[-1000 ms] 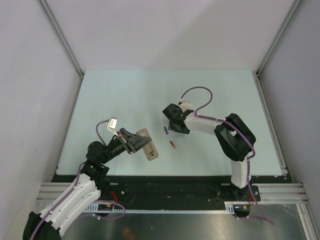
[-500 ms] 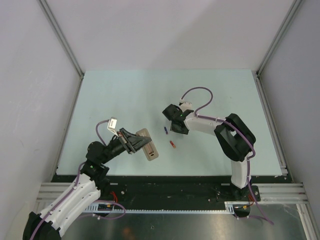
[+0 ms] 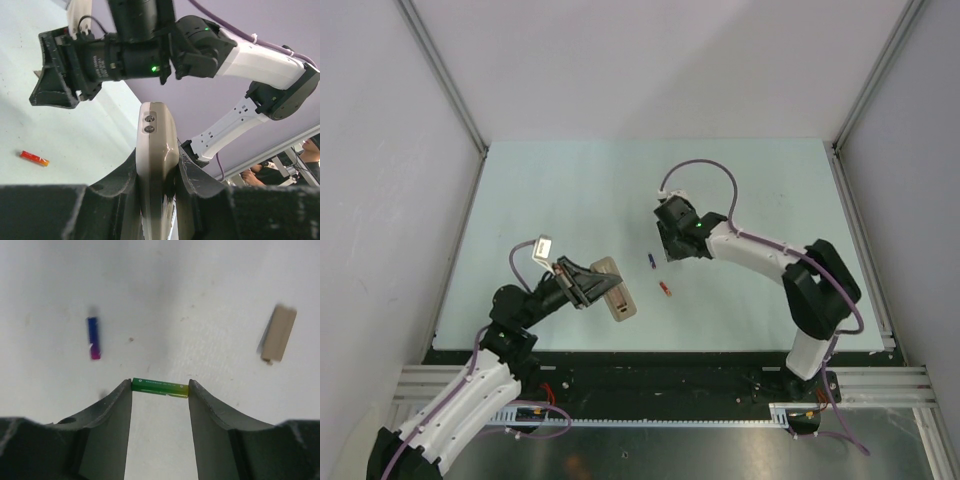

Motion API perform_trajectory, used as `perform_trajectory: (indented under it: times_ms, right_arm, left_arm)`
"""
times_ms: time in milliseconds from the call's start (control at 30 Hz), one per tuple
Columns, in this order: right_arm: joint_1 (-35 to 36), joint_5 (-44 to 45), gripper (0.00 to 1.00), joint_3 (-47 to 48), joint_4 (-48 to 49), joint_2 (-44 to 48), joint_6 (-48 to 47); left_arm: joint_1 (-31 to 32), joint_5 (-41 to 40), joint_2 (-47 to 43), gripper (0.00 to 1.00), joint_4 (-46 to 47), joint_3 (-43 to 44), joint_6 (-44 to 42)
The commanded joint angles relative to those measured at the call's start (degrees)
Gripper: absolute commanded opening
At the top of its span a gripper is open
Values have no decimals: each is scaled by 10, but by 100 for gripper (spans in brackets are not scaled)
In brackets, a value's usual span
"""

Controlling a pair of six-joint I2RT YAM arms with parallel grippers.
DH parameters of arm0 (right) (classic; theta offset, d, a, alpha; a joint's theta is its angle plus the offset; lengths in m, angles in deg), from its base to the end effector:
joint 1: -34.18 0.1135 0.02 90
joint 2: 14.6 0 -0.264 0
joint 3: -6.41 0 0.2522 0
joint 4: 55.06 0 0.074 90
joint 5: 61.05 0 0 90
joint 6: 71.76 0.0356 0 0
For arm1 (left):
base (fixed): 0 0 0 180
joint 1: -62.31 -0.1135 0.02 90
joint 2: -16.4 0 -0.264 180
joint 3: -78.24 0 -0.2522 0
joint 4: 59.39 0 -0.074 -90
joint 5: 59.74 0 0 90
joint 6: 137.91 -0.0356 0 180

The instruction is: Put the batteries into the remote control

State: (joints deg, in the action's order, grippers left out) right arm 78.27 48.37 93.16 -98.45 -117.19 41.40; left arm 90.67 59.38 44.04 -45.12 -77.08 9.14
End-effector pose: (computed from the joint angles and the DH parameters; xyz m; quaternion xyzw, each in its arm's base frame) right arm 0.2777 0.2526 0.2099 -0.1286 0.9427 0.0094 0.3078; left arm 0.1159 -0.0822 0.2436 0.0363 0.6427 -0.6248 0.4419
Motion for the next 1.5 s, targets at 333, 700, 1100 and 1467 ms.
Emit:
perform_trajectory:
  times_ms: [333,700,1100,1467]
  right_arm:
    - [45,-108,0,-75,113,37,-597]
    - [-2,-232,0,-74,108,10,-656]
    - [-9,-292,3,-73,91,2,-615]
    - [-9,-303,9,-73,82,-18,-609]
  left_arm:
    - [2,20,-67,0,18,-26,27]
    - [3,22,-72,0,18,-27,31]
    - [5,23,-64,0,18,-27,30]
    - [7,22,-63,0,18,-28,29]
